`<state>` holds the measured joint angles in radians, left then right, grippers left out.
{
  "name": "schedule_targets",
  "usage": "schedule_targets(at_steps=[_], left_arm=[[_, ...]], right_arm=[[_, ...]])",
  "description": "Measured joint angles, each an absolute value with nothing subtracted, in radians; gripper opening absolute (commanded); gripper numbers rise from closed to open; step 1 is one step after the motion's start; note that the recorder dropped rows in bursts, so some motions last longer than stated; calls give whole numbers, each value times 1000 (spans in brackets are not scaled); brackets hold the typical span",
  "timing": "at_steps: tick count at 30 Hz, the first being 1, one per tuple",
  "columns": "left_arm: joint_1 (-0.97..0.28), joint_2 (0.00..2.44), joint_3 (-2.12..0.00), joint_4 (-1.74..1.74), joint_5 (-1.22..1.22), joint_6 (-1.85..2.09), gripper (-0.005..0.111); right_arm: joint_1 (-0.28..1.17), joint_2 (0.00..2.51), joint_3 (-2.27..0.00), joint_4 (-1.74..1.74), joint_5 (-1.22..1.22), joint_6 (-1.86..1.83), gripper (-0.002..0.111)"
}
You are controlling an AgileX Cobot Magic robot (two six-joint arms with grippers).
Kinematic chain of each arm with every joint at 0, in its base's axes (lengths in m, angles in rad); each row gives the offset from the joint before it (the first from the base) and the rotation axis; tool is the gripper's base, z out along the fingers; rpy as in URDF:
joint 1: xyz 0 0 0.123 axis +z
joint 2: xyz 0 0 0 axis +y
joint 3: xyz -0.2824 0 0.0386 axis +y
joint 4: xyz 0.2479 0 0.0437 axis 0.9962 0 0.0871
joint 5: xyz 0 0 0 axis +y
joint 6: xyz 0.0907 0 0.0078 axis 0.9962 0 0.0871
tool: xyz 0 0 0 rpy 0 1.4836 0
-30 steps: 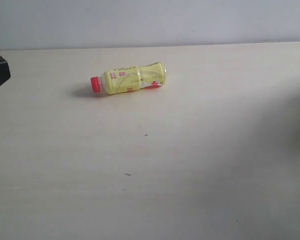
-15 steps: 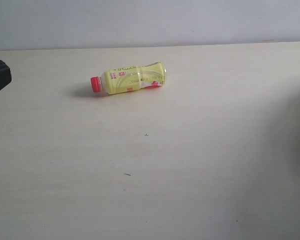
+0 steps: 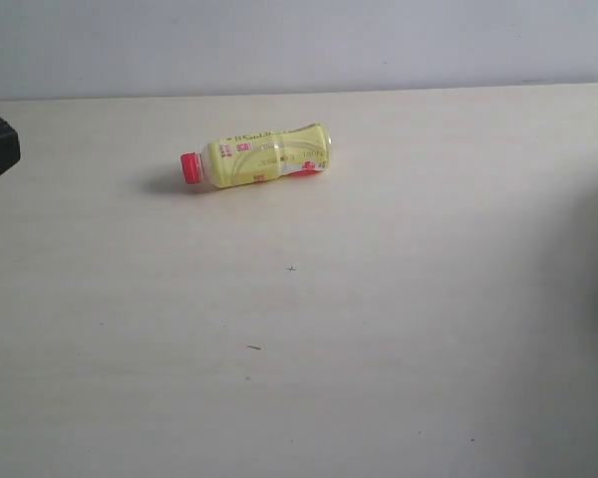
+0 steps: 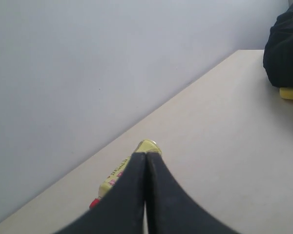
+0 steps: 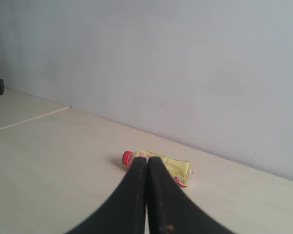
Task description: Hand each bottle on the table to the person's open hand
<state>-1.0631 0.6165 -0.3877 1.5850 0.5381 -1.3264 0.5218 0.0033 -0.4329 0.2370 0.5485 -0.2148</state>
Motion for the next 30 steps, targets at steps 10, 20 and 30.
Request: schedule_targets(at_steps=[10, 20, 30], left_arm=[[-1063, 617, -388, 1587, 538, -1316, 0], [-1063, 617, -388, 1587, 538, -1316, 0], [-1063, 617, -388, 1585, 538, -1316, 0]], right_arm=[[522, 3, -433, 237, 549, -215, 0], [522, 3, -433, 237, 549, -215, 0], [522, 3, -433, 237, 549, -215, 0]])
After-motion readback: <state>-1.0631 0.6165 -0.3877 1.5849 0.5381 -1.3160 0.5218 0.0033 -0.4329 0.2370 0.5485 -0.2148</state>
